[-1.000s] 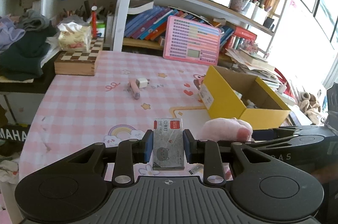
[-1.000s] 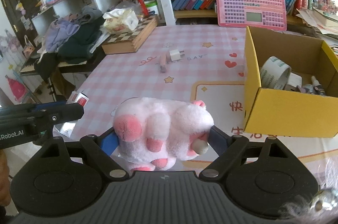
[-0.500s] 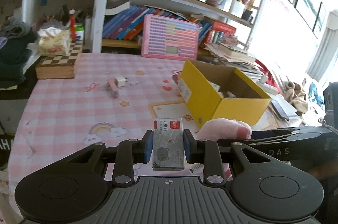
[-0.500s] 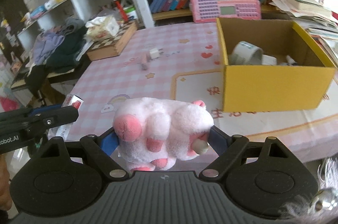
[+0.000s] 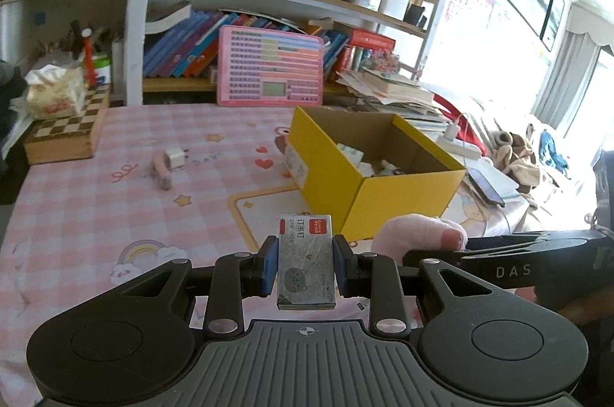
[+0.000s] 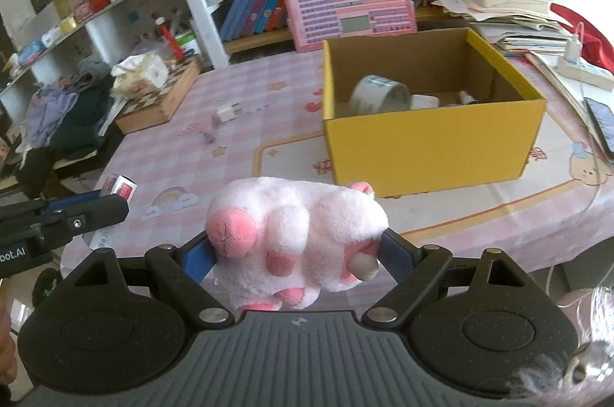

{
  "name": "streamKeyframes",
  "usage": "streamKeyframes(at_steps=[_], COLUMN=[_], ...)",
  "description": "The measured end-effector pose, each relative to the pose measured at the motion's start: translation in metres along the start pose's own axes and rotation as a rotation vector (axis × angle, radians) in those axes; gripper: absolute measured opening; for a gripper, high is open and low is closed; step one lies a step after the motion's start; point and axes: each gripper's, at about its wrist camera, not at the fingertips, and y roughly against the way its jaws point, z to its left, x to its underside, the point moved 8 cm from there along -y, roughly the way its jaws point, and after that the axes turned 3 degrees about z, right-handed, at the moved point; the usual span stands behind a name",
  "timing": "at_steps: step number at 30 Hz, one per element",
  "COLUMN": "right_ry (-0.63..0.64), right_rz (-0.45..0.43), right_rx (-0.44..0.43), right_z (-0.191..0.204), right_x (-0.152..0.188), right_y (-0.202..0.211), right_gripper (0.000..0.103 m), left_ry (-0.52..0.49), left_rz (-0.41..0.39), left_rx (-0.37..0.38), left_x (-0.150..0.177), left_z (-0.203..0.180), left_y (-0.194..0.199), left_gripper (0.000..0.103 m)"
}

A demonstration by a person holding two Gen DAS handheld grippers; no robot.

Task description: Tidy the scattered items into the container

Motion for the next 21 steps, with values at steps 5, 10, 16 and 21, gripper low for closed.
streamKeyframes(at_steps=[5,10,16,21], right_ry=[-0.029,-0.059,-0.085,-0.1], right_rz=[-0.005,0.001,0.002,0.004], right_rx=[0.031,0.052,0.076,0.09], right_z=[-0.023,-0.045,-0.071,-0.09], right_x=[-0.001,-0.001,-0.003,-0.007], right_y=[0.005,0.008,0.012,0.013], right_gripper=[0.087,0.087,0.087,0.087], left_ry=[-0.028,-0.042,-0.058,-0.058], left_rz=[0.021,0.04,0.056,0.068], left_rx=[0.033,0.06,0.086,0.098], left_x=[-0.003,-0.006,-0.01,-0.014], left_z=[-0.019,-0.035,-0.054,-0.067], left_y=[-0.015,-0.029,-0.047,-0.063], left_gripper=[0.028,0.028,0.028,0.028])
